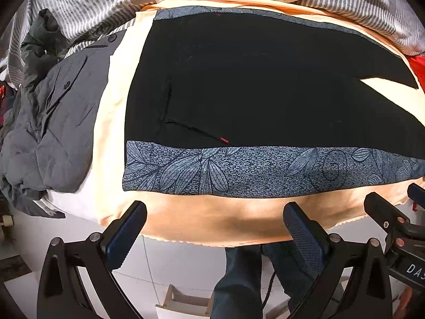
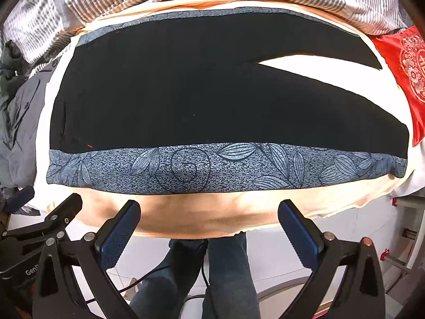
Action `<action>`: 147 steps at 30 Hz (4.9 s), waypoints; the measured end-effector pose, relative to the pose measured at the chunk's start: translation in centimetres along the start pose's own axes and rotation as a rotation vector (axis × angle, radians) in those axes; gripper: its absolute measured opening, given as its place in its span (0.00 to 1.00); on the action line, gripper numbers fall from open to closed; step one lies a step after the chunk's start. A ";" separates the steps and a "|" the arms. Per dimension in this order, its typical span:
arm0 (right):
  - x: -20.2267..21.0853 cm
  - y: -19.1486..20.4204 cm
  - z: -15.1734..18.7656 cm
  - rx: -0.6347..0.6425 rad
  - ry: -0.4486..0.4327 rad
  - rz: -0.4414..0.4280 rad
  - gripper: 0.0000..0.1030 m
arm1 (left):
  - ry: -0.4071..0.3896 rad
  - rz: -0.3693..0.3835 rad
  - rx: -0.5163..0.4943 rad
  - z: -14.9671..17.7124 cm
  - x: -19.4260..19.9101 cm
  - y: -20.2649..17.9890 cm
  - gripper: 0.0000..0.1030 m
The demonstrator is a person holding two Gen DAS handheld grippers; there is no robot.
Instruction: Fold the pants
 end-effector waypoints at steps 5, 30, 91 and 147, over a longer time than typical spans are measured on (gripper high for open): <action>0.1 0.2 0.1 0.010 -0.002 0.003 1.00 | -0.002 -0.002 0.005 0.0 -0.1 0.1 1.00; -0.7 -3.5 0.5 -0.196 -0.042 -0.440 1.00 | 0.087 0.235 0.225 -0.1 -3.3 1.7 1.00; -3.3 -5.2 -4.5 -0.482 -0.052 -1.089 0.22 | 0.005 0.466 0.443 -3.5 -4.3 8.6 0.17; -10.0 -4.7 -27.0 -0.050 0.375 -0.765 0.59 | -0.039 -0.240 0.191 -19.7 -7.8 -4.2 0.78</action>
Point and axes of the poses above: each gripper's, at about its wrist camera, not at the fingertips, and x roughly against the way its jaws point, y to its left, z to its underside, the point moved 4 cm from there along -x, roughly the way its jaws point, and after that the axes turned 14 degrees about -z, right-handed, at the moved point
